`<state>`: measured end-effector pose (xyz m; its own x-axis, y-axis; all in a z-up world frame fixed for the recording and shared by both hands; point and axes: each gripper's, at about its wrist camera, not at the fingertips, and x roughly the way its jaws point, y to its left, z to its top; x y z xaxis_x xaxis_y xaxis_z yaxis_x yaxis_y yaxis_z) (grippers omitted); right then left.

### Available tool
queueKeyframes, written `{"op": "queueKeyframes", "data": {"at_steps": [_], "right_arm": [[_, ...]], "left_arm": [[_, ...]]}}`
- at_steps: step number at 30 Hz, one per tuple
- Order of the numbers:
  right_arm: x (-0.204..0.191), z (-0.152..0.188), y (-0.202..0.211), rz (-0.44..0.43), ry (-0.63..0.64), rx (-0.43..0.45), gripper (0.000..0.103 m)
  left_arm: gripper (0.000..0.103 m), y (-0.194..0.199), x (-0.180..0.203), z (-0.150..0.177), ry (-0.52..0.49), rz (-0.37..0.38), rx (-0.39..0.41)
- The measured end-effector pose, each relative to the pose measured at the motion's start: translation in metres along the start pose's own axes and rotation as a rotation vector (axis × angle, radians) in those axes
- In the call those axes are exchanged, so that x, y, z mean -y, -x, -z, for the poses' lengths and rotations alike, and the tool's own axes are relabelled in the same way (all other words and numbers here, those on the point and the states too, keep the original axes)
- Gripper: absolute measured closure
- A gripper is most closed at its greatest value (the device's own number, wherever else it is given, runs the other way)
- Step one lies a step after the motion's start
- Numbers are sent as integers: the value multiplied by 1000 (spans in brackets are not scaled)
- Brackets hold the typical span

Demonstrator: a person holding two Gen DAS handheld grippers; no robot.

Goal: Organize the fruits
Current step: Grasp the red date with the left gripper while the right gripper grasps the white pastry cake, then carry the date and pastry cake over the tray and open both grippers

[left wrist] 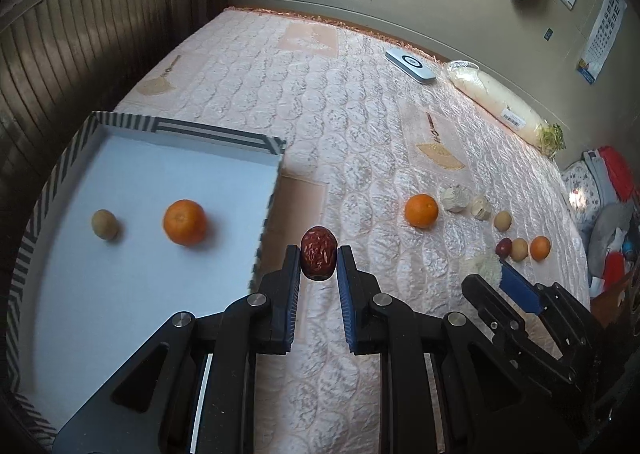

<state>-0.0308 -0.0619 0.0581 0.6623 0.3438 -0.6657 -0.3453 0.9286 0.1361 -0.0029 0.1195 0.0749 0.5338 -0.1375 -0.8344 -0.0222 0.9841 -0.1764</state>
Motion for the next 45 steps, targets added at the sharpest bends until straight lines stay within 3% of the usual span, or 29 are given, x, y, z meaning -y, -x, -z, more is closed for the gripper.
{"op": "queueKeyframes", "data": {"at_steps": [10,20,33,45], "right_arm": [[-75,-12,0,-79,123,14,74],[-128,-16,-17,-139,198,-9,74],[-177,-16,-43,-193,280,-69,73],[-195,-12,-69,-216,310,-127,73]], "left_arm": [[85,29,-68,18,75,-67,36],[85,40,-112,31,111,-149,65],[85,31,-135,38,118,-213,55],[85,18,-143,39,127,-237,23]]}}
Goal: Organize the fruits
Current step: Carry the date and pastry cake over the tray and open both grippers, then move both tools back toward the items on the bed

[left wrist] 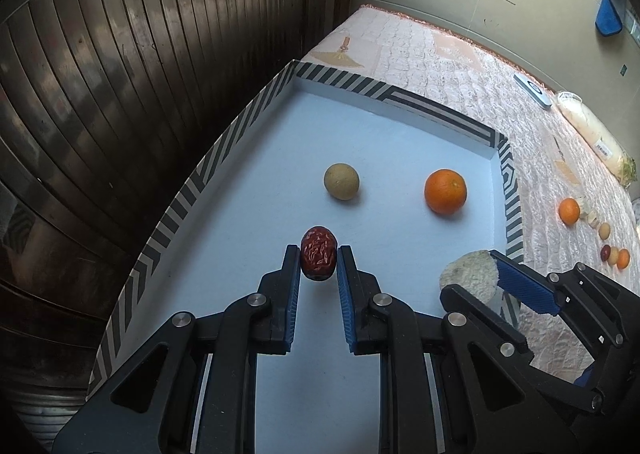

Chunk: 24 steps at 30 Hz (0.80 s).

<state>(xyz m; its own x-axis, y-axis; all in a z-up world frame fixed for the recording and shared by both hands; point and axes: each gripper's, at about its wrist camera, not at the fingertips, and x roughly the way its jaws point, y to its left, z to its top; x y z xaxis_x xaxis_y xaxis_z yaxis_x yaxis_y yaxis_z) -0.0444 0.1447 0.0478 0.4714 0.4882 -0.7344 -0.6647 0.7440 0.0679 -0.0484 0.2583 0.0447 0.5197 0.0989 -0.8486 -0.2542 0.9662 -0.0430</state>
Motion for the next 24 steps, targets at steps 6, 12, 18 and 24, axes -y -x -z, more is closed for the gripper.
{"op": "queueKeyframes", "data": {"at_steps": [6,12,18,24], "right_arm": [[-1,-1,-16,-5,-2,-32,73],[1,-3,-27,10,-5,-32,72],[7,2,-10,0,-25,22,52],[25,14,21,13,-83,71,52]], "left_arm": [[85,-10,-1,-1,4,-4,-29],[85,-20,-4,-1,33,2,-67],[67,-16,-6,-3,63,13,-59],[49,6,9,-3,41,7,21]]}}
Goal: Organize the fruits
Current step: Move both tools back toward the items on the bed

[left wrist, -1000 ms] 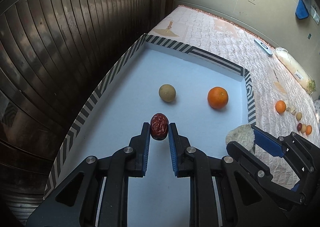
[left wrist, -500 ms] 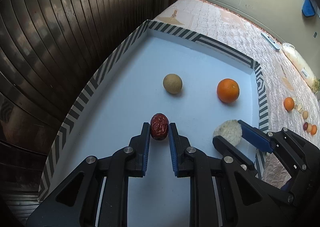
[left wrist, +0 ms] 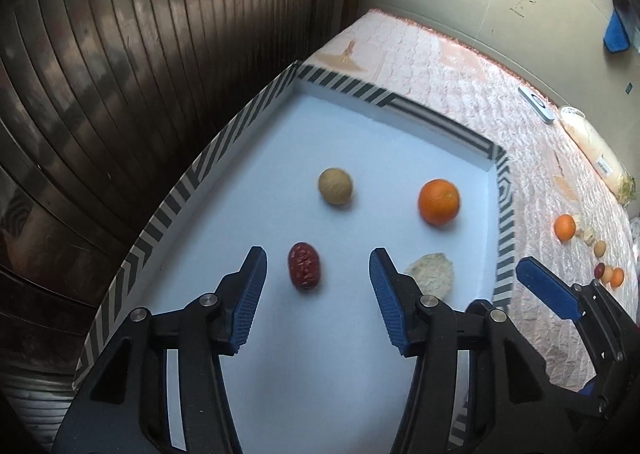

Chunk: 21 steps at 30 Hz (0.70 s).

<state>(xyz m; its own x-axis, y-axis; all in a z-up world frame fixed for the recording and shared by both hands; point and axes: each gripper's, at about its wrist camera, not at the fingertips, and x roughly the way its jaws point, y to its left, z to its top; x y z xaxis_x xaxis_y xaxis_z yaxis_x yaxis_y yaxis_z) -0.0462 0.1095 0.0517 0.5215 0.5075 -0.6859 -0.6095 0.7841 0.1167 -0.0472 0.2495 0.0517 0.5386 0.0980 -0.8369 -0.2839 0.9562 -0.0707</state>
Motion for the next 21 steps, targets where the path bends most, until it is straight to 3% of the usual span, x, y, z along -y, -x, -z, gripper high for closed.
{"op": "queueKeyframes", "data": {"at_steps": [10,21], "right_arm": [[55,26,65,146,-88,75,52],[136,78,131,370,-218,87,52]], "left_arm": [[49,24,66,4,-111,61,61],[49,21,143,14,-221,142,26]]}}
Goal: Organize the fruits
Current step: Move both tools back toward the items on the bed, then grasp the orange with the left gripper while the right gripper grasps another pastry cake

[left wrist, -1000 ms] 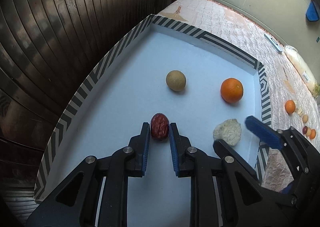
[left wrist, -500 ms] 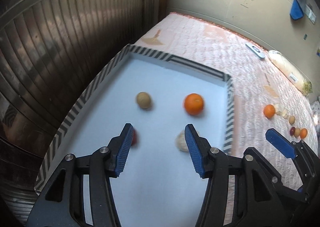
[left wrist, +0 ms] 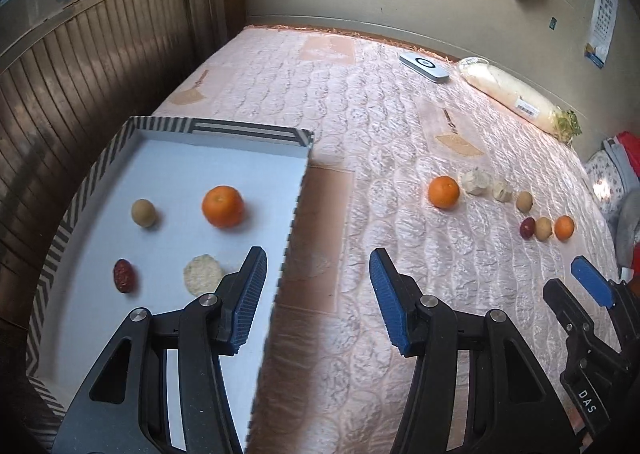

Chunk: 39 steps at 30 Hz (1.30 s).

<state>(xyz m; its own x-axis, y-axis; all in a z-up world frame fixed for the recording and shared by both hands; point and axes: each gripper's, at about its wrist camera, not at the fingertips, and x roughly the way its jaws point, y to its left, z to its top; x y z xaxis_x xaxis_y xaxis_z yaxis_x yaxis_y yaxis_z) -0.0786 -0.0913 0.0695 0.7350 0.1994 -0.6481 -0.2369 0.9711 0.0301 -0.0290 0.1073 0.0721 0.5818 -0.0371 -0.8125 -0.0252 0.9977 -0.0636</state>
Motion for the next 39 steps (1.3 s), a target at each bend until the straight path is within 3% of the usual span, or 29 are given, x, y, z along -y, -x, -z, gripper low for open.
{"op": "queueKeyframes", "data": {"at_steps": [11,32,39], "right_arm": [[78,24,4,81,-107,-36,51],[113,42,5,93,-154,-74,51],[99,43,-3,11,-122,-98,51]], "left_arm": [[49,-26,57,-14,-77,35,-45],[49,-52,88,-26,-91,50,-88],[49,-58,86,-30,-81,47,-101]]}}
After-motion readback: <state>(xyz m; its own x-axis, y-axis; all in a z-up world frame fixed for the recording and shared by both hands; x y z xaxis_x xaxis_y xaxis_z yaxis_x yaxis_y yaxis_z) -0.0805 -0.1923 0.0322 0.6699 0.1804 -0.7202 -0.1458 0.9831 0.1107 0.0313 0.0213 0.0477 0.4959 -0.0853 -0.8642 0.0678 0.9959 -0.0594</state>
